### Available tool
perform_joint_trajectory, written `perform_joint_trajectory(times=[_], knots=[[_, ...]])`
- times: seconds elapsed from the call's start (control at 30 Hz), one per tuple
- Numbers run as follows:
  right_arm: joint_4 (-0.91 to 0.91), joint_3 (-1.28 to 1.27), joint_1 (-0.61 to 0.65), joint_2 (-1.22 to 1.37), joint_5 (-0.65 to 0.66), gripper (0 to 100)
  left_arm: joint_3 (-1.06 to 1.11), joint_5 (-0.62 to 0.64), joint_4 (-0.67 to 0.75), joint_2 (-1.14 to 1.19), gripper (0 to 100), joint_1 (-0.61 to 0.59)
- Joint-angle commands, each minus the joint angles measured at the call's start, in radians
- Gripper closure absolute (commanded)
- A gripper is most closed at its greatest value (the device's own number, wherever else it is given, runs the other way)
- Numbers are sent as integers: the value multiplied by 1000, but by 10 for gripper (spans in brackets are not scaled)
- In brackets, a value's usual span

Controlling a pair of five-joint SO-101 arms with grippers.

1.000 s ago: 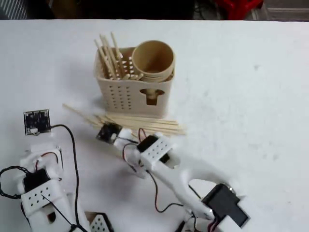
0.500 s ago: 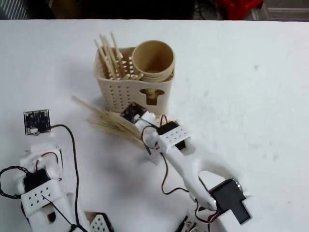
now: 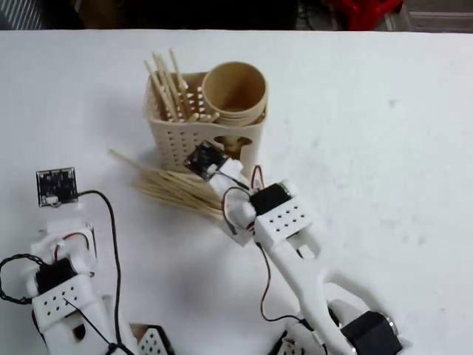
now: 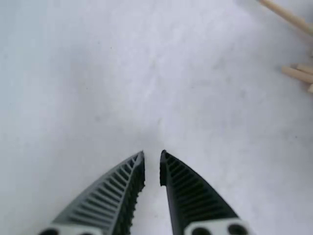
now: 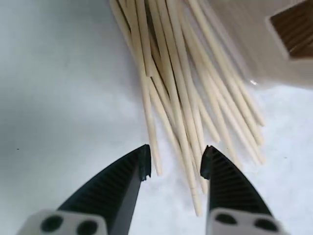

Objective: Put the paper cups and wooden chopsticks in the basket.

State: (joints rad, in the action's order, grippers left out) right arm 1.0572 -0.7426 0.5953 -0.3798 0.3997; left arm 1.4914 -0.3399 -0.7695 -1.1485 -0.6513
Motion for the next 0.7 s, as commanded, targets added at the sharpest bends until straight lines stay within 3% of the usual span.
perform_joint_trajectory(times=[0.0, 0.27, 0.47, 0.67], knots=[[-65, 74, 50, 10, 12, 822, -5, -8, 28, -15, 924, 15], [-174, 213, 36, 303, 138, 820, -5, -8, 28, -15, 924, 15], [-239, 242, -38, 414, 146, 822, -5, -8, 28, -15, 924, 13], [-242, 244, -8, 483, 147, 875, -5, -8, 28, -15, 924, 13]])
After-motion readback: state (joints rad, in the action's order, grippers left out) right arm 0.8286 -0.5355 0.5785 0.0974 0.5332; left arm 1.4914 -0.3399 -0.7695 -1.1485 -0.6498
